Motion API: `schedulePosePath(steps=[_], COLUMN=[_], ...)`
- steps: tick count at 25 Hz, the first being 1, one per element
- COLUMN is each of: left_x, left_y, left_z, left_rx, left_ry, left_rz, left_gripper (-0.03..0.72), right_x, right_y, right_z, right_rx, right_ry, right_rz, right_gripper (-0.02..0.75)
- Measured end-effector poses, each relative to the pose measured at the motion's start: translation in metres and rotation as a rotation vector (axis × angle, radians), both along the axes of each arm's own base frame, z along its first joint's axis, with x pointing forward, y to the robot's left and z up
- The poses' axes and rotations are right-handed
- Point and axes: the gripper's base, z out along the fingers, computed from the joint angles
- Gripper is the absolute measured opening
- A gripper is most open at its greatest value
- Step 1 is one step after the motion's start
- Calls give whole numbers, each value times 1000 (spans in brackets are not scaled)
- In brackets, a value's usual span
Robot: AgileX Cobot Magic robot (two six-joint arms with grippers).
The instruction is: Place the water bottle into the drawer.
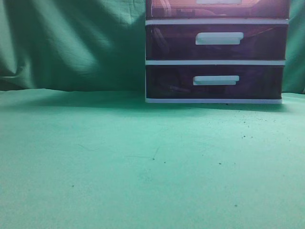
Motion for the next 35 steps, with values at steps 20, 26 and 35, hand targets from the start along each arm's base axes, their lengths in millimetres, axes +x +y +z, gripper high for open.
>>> schedulePosePath(steps=[20,26,35], left_x=[11,18,18], left_y=[18,28,30], left_z=[-9,-43,-44], left_rx=[9,8,3], left_ry=[14,91,94], left_rz=[467,697,745], left_gripper=[0,0,0], right_x=[0,0,0], right_y=[0,0,0], right_z=[0,0,0], right_rx=[0,0,12], right_ry=[2,2,2], right_rz=[0,0,-4], right_gripper=[0,0,0])
